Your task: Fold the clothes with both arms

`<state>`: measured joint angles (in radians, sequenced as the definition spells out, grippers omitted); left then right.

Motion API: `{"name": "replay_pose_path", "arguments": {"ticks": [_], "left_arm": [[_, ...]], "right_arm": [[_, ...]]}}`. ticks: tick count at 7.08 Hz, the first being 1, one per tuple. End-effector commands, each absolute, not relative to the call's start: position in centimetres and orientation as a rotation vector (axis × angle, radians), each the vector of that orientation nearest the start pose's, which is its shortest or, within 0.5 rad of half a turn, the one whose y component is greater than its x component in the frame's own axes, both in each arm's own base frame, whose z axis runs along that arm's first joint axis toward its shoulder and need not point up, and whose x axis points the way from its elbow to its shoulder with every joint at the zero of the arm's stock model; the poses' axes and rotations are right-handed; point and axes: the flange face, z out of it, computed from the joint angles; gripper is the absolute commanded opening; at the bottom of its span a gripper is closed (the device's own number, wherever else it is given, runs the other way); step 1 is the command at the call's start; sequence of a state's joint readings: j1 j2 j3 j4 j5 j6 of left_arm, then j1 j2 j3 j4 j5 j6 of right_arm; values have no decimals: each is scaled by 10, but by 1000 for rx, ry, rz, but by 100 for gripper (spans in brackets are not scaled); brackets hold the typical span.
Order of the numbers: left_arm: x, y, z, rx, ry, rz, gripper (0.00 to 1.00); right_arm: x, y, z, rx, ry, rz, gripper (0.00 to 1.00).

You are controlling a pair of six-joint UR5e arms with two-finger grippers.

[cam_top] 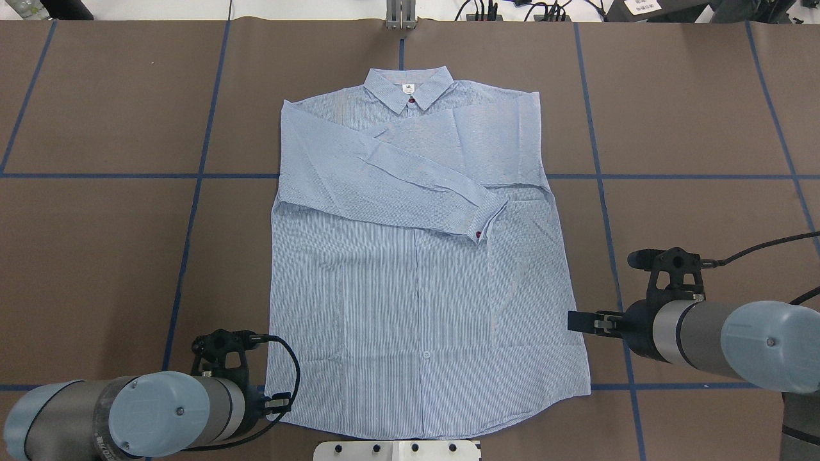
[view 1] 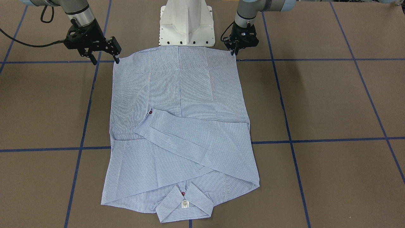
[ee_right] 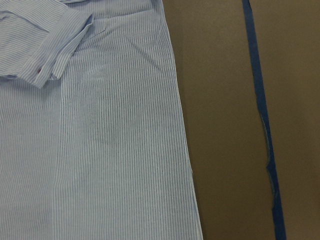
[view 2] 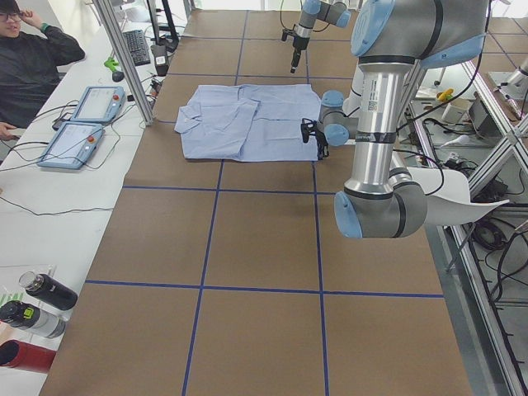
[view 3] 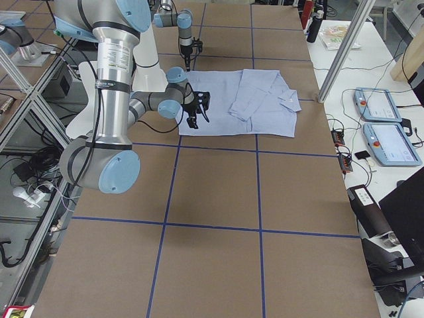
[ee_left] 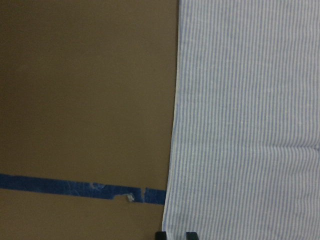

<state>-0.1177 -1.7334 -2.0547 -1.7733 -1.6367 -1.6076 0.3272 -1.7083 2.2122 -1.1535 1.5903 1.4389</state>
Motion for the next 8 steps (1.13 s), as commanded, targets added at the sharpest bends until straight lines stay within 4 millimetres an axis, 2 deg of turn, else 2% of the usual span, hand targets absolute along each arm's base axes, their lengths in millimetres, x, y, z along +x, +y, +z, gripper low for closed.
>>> {"name": "replay_pose_path", "arguments": {"ticks": [1,8], "left_arm": [[505,-186,337,-30,849,-114,26],[506,-184,338,-37,847,-110,24]], "right_arm": [[-360,-261,375,194,-901,174,100],[-360,-261,375,192,-902,173,100]]}}
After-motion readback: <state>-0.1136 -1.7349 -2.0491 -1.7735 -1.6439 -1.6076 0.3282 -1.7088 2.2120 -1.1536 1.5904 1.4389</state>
